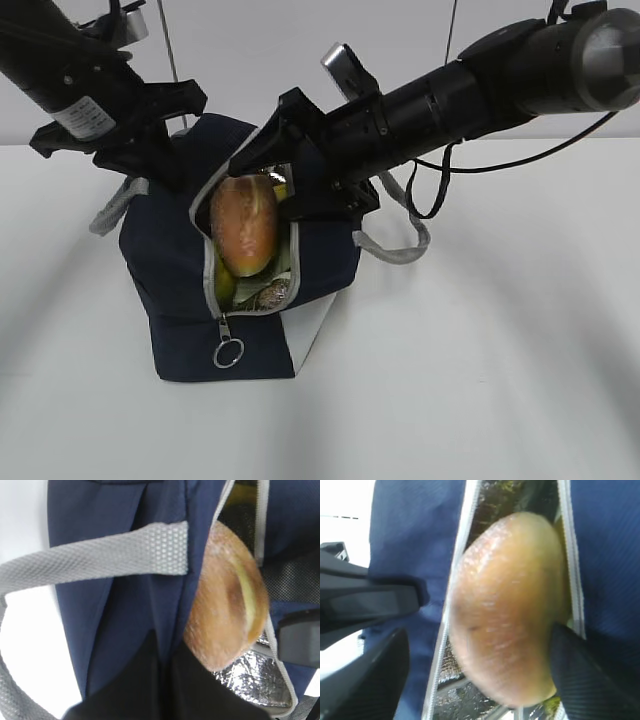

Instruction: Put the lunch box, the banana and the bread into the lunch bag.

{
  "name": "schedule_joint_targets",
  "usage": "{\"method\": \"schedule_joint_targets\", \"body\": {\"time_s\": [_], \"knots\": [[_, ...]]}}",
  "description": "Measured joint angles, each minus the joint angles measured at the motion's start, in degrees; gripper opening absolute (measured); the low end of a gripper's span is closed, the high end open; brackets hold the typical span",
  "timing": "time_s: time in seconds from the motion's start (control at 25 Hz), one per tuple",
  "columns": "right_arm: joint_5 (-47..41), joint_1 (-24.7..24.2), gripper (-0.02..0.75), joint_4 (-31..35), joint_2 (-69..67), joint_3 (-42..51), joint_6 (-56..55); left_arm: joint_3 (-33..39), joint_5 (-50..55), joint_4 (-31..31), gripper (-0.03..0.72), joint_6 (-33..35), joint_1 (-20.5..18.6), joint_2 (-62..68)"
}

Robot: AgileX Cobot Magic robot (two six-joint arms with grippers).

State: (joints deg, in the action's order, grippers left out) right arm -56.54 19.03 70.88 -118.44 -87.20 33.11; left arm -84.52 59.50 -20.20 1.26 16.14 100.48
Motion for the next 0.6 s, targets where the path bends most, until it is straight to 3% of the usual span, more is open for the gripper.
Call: {"method": "schedule_joint_targets", "body": {"time_s": [0.2, 0.4, 0.6], "knots": [[-3.78, -1.25, 0.636, -0.10, 0.00, -1.10, 0.35, 0.00, 0.00, 0.00, -0.003, 0.00, 0.00, 0.00], [-10.51, -3.47, 0.593, -0.61, 0.00, -6.68, 0.70, 0.00, 0.00, 0.00, -0.003, 0.00, 0.00, 0.00], [-11.74, -4.97, 0.587, -1.63, 0.00, -12.48, 0.82, 0.00, 0.00, 0.00, -0.003, 0.00, 0.00, 0.00]]}}
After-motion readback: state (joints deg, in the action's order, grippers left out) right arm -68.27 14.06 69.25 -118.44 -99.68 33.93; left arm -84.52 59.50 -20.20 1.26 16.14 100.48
